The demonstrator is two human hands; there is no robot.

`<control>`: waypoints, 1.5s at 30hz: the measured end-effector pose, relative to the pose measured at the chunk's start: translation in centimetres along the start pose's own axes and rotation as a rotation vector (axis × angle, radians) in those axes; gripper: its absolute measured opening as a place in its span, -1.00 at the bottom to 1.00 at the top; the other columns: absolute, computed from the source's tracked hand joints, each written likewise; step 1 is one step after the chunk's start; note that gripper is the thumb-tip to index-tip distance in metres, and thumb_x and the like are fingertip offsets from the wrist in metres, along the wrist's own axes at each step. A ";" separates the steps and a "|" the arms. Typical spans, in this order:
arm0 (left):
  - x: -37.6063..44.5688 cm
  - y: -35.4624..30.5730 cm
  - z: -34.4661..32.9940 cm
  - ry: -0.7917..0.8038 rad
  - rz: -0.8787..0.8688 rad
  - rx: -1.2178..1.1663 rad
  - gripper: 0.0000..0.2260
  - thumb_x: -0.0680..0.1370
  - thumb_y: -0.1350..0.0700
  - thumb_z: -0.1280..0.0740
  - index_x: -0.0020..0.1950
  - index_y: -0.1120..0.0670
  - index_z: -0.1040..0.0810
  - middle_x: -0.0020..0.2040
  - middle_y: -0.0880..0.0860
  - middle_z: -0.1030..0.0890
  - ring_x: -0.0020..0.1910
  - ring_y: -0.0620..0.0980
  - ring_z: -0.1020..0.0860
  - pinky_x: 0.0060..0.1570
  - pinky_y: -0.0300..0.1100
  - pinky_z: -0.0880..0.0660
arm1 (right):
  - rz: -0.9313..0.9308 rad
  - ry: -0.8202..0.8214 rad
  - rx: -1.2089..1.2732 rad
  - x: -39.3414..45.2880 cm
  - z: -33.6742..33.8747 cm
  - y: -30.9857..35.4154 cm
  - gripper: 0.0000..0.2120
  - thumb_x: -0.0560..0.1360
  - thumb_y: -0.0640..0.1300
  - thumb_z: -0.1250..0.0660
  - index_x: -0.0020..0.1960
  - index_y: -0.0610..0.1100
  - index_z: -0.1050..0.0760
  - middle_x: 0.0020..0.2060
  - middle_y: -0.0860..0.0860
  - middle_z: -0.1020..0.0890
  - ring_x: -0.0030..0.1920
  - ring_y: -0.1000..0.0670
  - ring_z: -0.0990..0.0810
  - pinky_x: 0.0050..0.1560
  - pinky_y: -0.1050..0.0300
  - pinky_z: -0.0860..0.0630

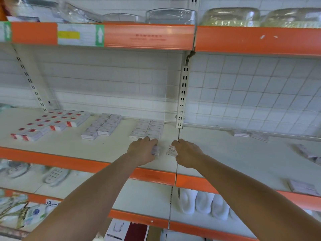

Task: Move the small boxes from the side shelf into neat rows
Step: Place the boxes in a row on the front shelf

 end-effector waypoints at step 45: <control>4.0 13.2 -2.1 0.116 -0.137 -0.090 -0.56 0.50 0.03 -0.28 0.39 -0.08 -0.35 0.20 0.07 -0.47 0.19 0.12 -0.46 0.09 -0.04 -0.47 | -0.091 -0.023 0.064 9.8 -1.2 9.4 -0.48 0.49 -0.32 -0.19 0.43 -0.06 -0.31 0.23 -0.05 -0.48 0.22 -0.12 -0.48 0.11 0.02 -0.47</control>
Point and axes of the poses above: each hand's wrist, its own x-axis towards the middle knuckle, its own z-axis out of the back of the hand, y = z × x, the point moved 9 cm from there along x, towards the middle knuckle
